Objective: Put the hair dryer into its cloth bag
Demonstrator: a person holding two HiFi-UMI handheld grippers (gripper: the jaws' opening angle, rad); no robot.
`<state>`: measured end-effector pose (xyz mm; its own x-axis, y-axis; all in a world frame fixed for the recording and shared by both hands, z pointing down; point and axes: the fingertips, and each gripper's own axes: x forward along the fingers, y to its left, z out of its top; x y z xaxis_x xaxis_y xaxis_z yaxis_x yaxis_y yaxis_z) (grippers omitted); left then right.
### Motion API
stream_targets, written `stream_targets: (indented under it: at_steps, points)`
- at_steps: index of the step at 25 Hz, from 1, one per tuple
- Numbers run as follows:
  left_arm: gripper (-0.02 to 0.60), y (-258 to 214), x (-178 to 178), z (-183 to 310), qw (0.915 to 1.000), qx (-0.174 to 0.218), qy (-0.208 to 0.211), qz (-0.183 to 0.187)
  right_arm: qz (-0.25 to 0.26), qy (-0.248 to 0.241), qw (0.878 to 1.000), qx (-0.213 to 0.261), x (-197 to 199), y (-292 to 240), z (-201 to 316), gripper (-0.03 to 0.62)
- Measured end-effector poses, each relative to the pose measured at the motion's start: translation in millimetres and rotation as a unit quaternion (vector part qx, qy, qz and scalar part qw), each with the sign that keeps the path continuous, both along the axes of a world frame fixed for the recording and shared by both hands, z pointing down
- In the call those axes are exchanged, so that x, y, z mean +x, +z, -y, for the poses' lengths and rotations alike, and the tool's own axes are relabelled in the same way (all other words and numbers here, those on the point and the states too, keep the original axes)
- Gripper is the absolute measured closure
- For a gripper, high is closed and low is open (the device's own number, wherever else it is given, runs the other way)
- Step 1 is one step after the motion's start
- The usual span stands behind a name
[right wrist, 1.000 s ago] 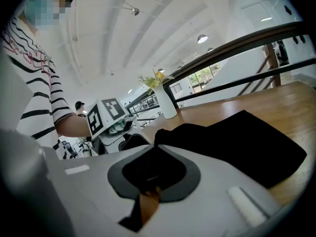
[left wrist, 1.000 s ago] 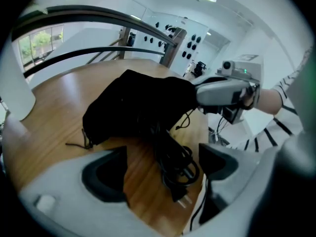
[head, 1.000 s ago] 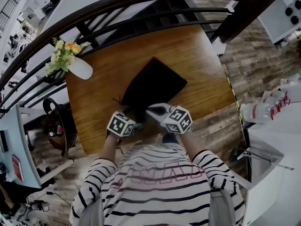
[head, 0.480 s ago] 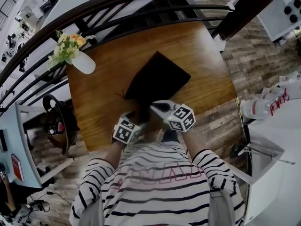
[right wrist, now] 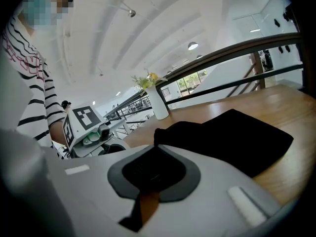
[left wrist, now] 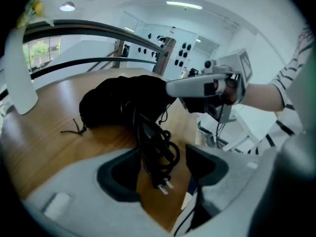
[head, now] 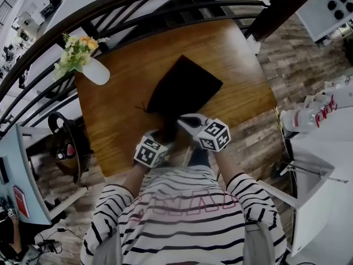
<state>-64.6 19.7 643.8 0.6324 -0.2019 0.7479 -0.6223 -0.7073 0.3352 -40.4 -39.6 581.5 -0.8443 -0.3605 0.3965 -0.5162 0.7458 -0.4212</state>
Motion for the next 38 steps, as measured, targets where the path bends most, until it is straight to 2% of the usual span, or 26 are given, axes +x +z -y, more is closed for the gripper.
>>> stream_targets:
  at_steps: [4, 11, 18, 28, 38]
  points:
    - [0.287, 8, 3, -5, 1.0, -0.002, 0.003, 0.006, 0.0, 0.005, 1.0, 0.001, -1, -2, 0, 0.582]
    - [0.282, 23, 10, 4, 0.9995, 0.009, -0.021, 0.023, 0.002, 0.009, 1.0, -0.001, 0, -1, -5, 0.582]
    - [0.313, 23, 10, 7, 0.9984, -0.024, -0.05, -0.004, 0.003, 0.0, 1.0, 0.0, 1, -2, -13, 0.582]
    - [0.324, 14, 15, 30, 0.9966, -0.022, -0.073, -0.033, -0.001, -0.013, 1.0, 0.002, 4, -3, -22, 0.582]
    - [0.325, 11, 28, 65, 0.996, -0.008, -0.081, -0.037, 0.011, -0.015, 1.0, 0.001, 2, -11, -28, 0.582]
